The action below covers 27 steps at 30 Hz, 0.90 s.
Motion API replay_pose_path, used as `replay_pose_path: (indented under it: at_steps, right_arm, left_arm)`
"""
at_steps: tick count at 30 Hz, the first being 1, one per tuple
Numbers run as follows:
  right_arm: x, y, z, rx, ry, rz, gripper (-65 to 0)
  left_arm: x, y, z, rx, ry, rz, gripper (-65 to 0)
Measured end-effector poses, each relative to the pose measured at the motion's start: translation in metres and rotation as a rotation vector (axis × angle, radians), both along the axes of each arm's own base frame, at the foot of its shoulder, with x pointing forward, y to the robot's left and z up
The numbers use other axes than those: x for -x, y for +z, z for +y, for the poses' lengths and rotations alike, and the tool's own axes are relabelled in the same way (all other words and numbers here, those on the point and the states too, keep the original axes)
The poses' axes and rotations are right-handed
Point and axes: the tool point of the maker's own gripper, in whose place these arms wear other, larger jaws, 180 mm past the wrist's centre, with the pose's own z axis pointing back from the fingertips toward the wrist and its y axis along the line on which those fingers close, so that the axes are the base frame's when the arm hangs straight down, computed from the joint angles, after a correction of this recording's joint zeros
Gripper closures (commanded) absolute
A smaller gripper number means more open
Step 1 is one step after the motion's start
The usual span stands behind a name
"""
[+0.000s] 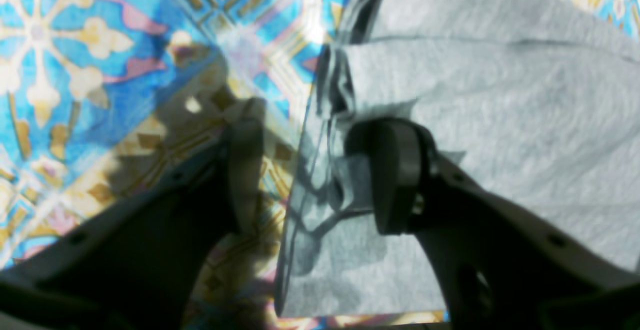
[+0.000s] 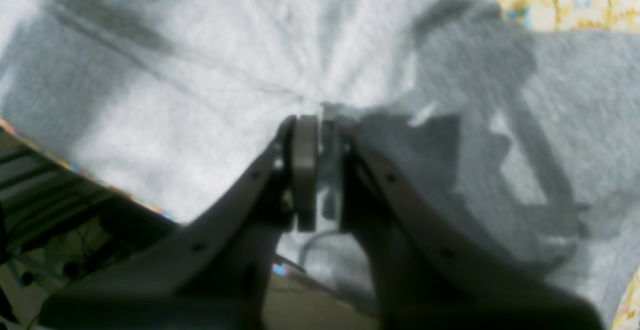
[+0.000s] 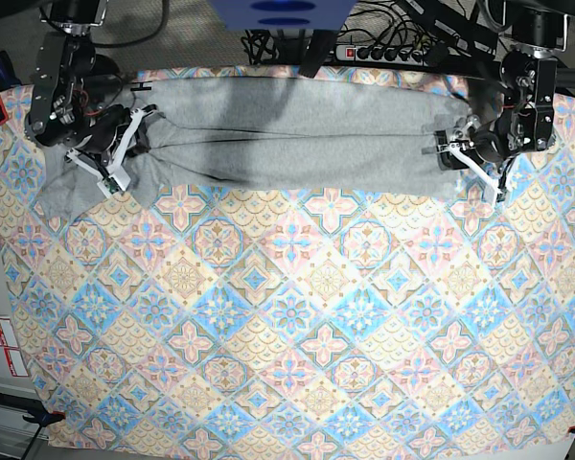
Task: Fold the T-shirt properly
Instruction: 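Fold the strip end held by the left gripper toward the right gripper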
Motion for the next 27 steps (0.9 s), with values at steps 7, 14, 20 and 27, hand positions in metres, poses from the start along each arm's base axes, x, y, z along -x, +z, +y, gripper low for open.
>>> replay_pose_path:
  at_steps: [7, 14, 20, 27]
  right_arm:
    - [-0.011, 0.005, 0.000, 0.000, 0.000, -0.026, -5.6]
    - [-0.009, 0.004, -0.001, 0.004, 0.001, -0.020, -5.6]
    - [-0.009, 0.004, 0.000, 0.000, 0.001, -0.021, -5.6]
    - [-0.010, 0.004, 0.001, -0.001, 0.001, -0.022, -5.6]
  left_arm:
    - [-0.004, 0.004, -0.012, 0.014, 0.016, -0.038, -34.5]
    - [-0.003, 0.013, -0.050, 0.180, 0.004, -0.041, -20.4]
    - [-0.004, 0.013, -0.055, 0.194, 0.014, -0.041, -13.4]
    - [-0.016, 0.022, -0.022, 0.164, 0.107, -0.100, -4.1]
